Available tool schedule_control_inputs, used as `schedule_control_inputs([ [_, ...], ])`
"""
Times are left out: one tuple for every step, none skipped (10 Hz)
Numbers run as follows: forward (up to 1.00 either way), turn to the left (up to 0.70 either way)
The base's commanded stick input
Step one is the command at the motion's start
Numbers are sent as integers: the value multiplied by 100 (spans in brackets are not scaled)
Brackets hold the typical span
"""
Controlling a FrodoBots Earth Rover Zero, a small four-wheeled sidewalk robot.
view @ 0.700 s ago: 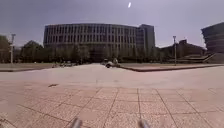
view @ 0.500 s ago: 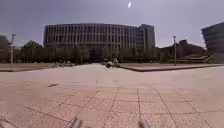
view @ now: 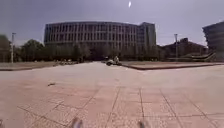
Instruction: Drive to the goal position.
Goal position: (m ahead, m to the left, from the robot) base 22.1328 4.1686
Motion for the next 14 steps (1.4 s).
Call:
schedule_control_inputs([
  [85, 0],
  [85, 0],
  [96, 0],
  [100, 0],
  [100, 0],
  [100, 0],
  [100, 0],
  [100, 0],
  [100, 37],
  [100, 40],
  [100, 0],
  [100, 0],
  [100, 0],
  [100, 0],
])
